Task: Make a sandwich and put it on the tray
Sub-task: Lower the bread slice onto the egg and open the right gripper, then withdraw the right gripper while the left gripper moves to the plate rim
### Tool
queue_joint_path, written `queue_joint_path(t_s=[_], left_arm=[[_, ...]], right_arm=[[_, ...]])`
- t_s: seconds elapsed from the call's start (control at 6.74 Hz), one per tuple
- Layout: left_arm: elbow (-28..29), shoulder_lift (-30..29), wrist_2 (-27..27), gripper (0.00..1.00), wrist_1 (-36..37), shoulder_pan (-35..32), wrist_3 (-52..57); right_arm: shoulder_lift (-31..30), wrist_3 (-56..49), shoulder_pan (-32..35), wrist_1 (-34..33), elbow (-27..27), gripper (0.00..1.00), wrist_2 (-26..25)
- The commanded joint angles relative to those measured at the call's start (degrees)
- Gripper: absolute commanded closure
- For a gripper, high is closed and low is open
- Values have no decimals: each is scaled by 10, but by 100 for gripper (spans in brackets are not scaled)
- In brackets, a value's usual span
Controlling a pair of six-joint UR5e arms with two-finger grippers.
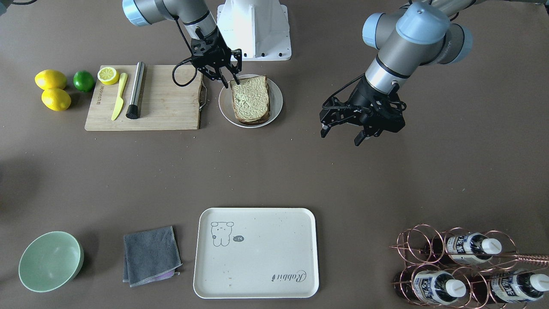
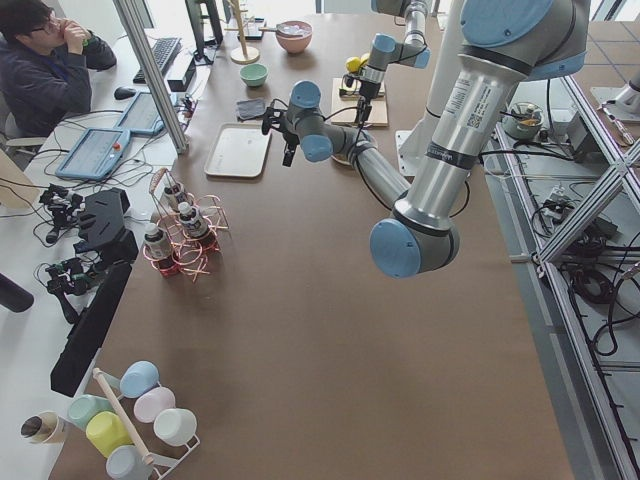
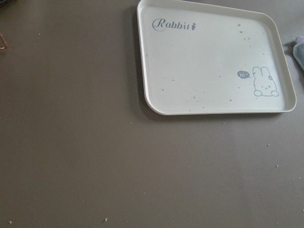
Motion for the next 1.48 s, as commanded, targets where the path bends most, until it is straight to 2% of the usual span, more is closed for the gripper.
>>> queue_joint_path(t_s=[0.0, 0.15, 0.3, 0.45, 0.59, 0.74, 0.89, 1.04, 1.19, 1.34], left_arm=[[-1, 0, 4, 2, 1, 23, -38], [-3, 0, 7, 2, 1, 41, -65], [-6, 2, 39, 2, 1, 66, -88], [-15, 3, 73, 2, 2, 108, -107], [-16, 4, 78, 2, 2, 131, -132], [-15, 8, 102, 2, 2, 159, -134], [-13, 11, 128, 2, 2, 193, -147], [-13, 11, 133, 3, 1, 211, -158], [-13, 11, 141, 11, 0, 225, -162], [-11, 12, 144, 19, -4, 241, -162]], right_arm=[[-4, -24, 114, -6, 0, 0, 89], [-5, -69, 197, -10, -13, 0, 163], [-4, -128, 256, -46, -34, 0, 200], [-1, -193, 297, -98, -32, 0, 211], [-3, -239, 345, -126, -33, 0, 243], [-19, -302, 384, -128, -35, 0, 272], [-42, -341, 412, -127, -35, 4, 288], [-62, -349, 434, -126, -35, 7, 291], [-79, -370, 452, -120, -32, 0, 296], [-79, -381, 470, -119, -31, 0, 329]])
